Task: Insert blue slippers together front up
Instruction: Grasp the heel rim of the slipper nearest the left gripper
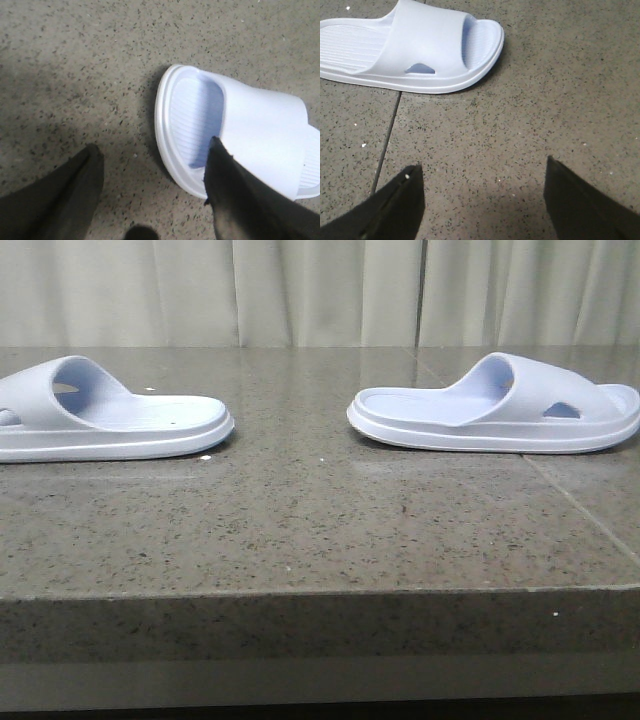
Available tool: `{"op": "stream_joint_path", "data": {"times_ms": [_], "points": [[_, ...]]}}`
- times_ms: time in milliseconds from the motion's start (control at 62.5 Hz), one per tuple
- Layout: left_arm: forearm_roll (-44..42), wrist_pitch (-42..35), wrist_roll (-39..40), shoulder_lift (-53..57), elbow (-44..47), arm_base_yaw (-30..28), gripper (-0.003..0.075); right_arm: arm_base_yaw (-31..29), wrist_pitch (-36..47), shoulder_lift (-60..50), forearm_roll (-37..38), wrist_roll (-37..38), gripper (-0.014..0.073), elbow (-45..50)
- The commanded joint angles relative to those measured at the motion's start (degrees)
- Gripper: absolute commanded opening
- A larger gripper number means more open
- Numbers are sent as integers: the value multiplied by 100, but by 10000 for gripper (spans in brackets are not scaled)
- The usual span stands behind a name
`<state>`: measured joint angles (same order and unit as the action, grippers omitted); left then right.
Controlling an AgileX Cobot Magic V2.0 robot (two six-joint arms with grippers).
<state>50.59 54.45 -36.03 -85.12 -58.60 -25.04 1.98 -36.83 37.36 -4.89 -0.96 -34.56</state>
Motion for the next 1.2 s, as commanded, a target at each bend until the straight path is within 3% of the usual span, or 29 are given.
{"op": "stream_joint_path", "data": {"times_ms": [0,352,864,1008,1184], "points": [[643,-20,-166,-92,-187,0,377,-36,384,49,56,-8,528,-161],[1113,62,-625,-715,-214,82,344,-36,380,49,56,-8,528,-161],[1104,-198,-719,-998,-257,921,340,-36,374,49,56,-8,528,-161],[1104,-187,-719,-998,-257,973,262,-36,374,49,56,-8,528,-161],[1125,-189,-719,-998,-257,973,83,-36,374,49,56,-8,528,-161]]}}
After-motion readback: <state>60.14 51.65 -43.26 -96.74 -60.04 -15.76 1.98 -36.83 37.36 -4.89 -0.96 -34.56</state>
